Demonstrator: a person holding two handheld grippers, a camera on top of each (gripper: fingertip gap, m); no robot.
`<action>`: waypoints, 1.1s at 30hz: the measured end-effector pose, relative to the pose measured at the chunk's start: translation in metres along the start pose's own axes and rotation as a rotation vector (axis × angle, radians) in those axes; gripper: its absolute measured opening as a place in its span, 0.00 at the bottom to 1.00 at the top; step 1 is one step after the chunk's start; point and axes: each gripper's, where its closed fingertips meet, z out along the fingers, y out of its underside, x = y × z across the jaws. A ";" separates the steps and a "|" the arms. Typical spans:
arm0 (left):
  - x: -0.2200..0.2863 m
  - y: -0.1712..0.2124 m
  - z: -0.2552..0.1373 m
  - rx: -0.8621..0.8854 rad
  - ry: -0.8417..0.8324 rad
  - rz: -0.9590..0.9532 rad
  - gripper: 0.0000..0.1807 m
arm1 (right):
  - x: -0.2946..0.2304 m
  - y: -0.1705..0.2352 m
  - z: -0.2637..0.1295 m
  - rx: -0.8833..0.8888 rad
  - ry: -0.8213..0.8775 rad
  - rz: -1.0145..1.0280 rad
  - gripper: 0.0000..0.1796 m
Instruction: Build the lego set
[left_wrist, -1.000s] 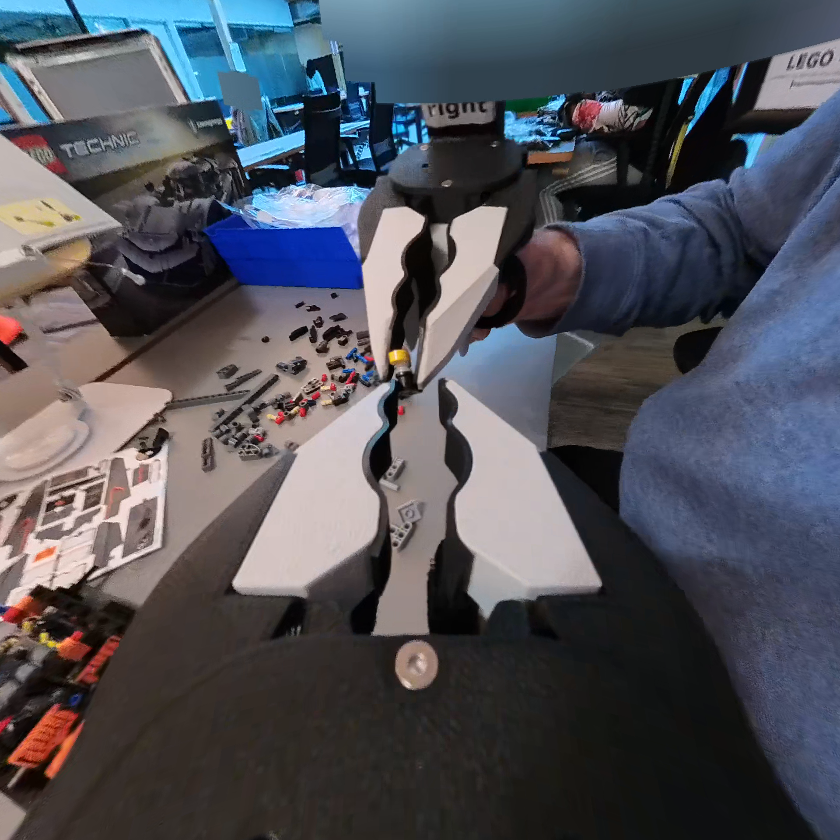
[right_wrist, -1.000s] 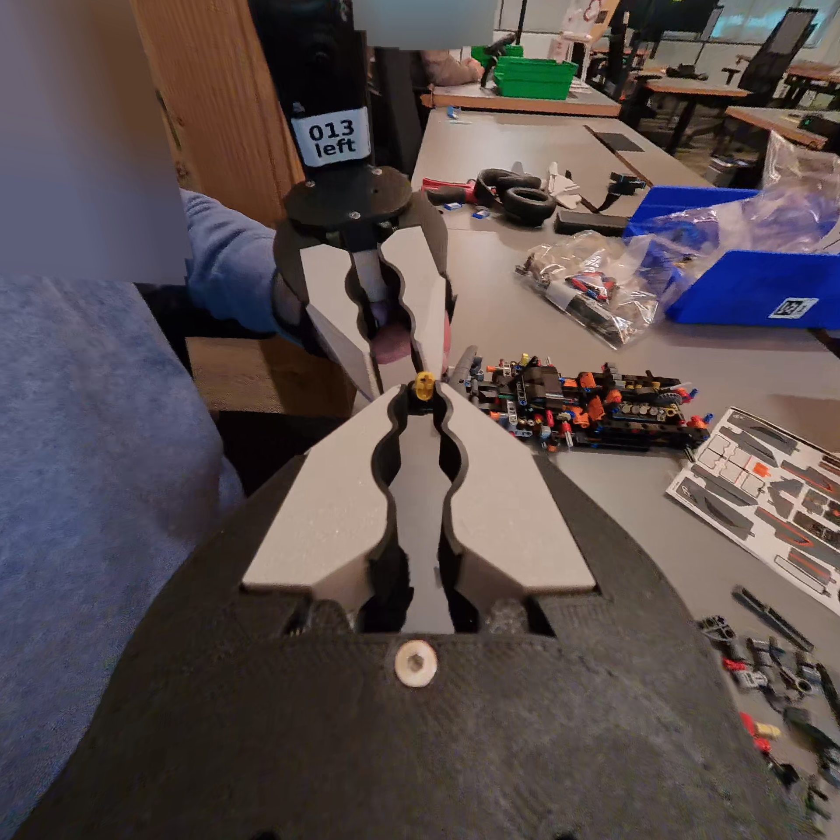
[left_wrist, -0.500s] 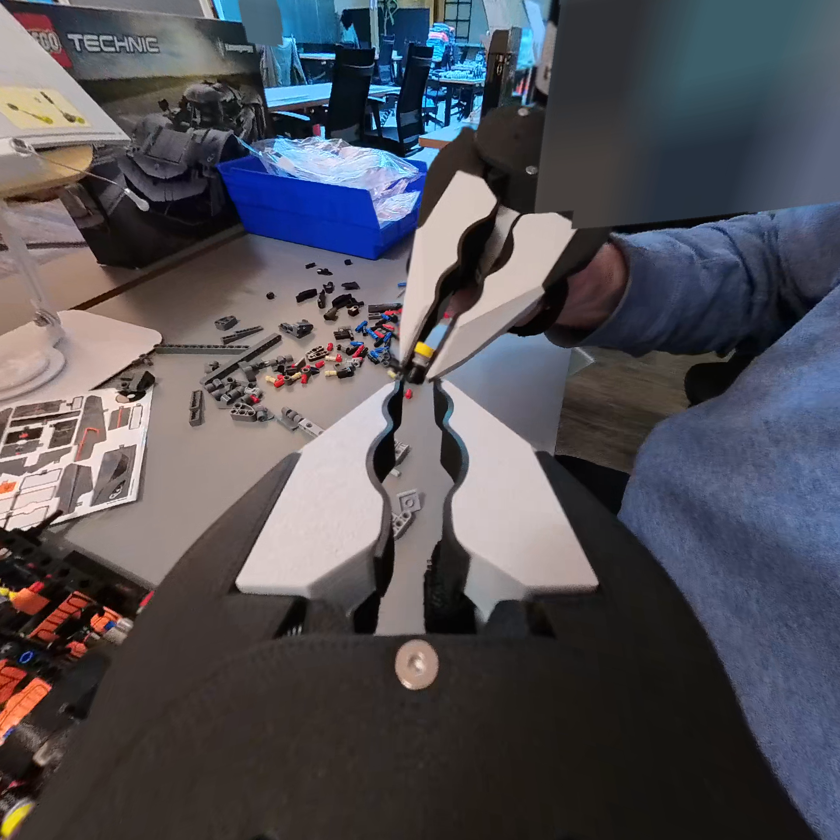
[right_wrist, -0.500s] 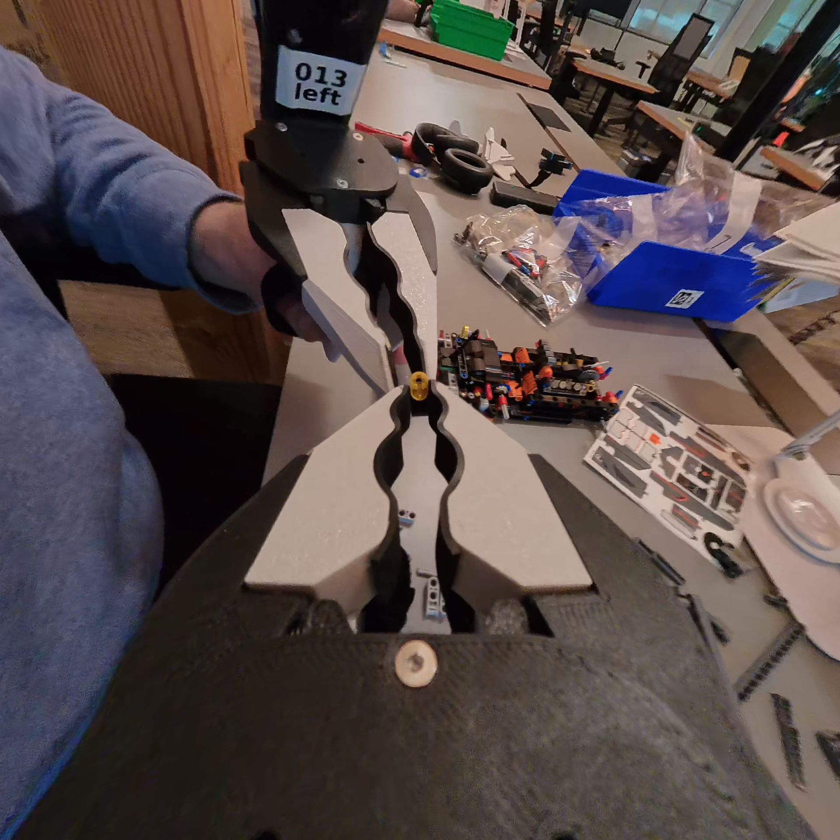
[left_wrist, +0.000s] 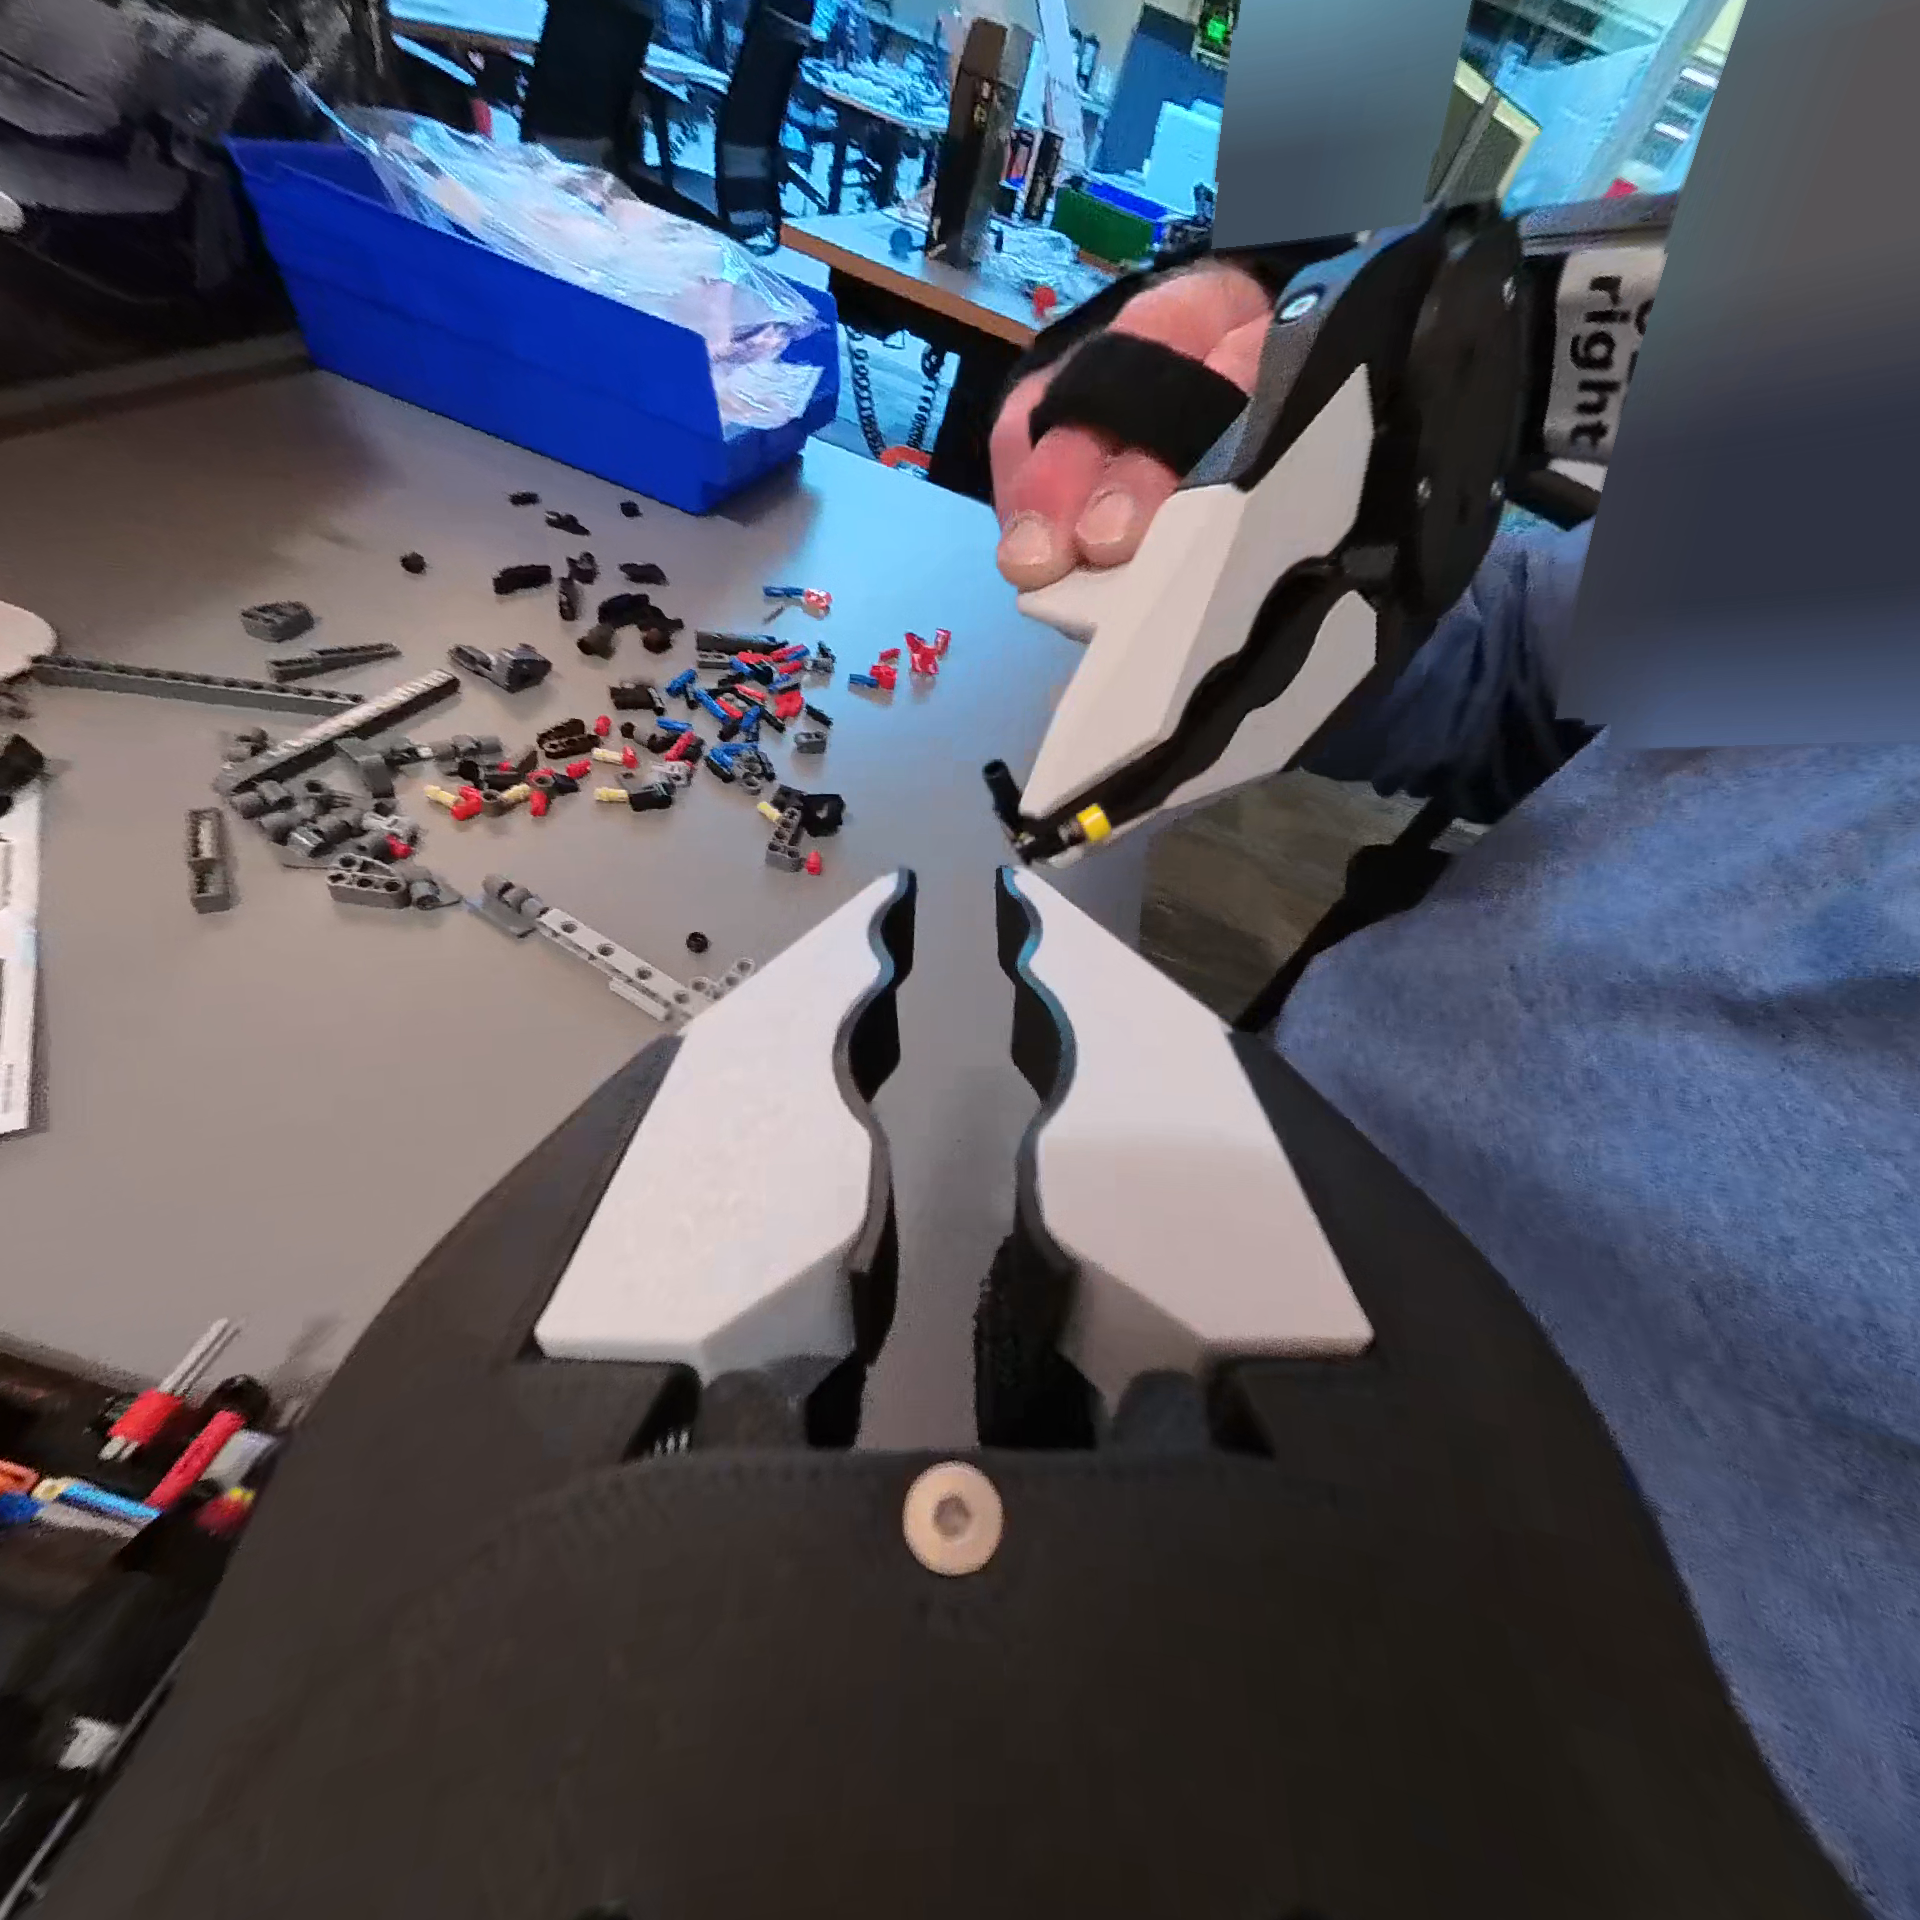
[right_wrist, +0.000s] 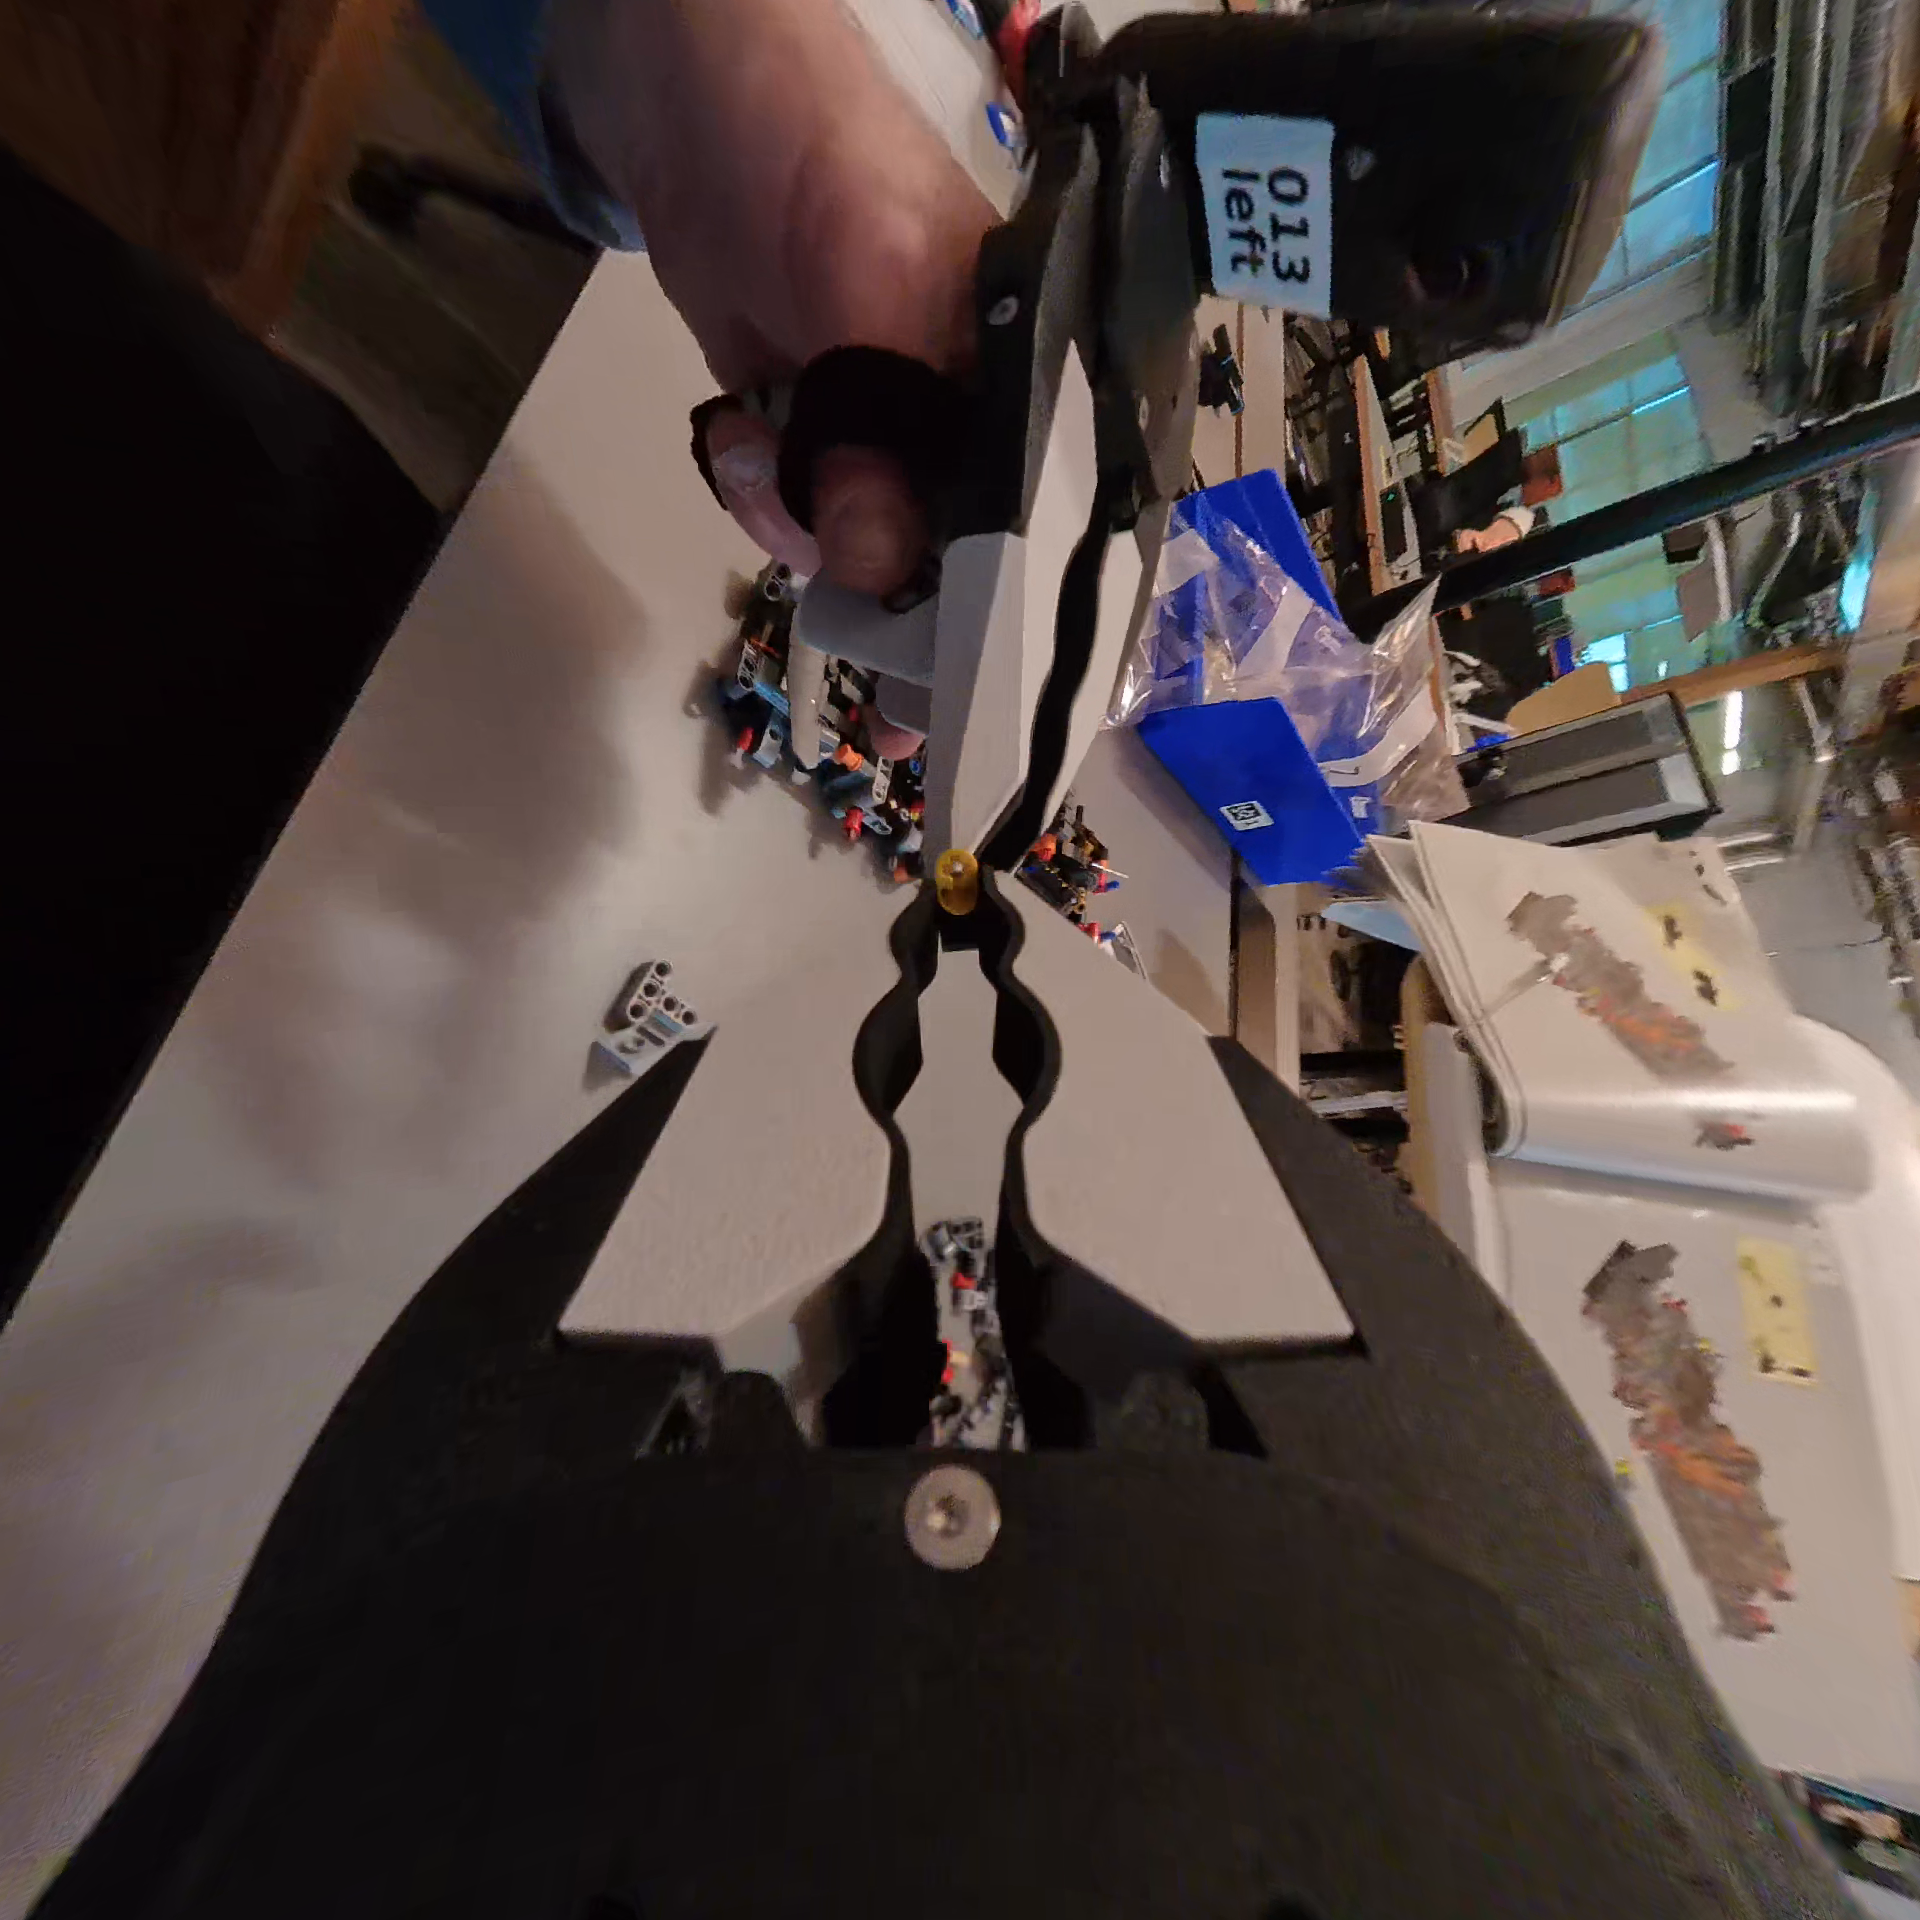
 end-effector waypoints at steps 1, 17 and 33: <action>-0.001 0.001 0.000 -0.008 0.007 -0.011 0.07 | 0.001 0.000 0.000 -0.009 0.009 -0.022 0.02; 0.001 -0.007 0.000 0.063 0.108 -0.124 0.07 | -0.007 -0.001 0.005 -0.084 0.018 -0.202 0.02; 0.009 -0.004 0.005 0.031 0.185 -0.159 0.03 | -0.018 0.004 0.009 -0.133 -0.020 -0.283 0.02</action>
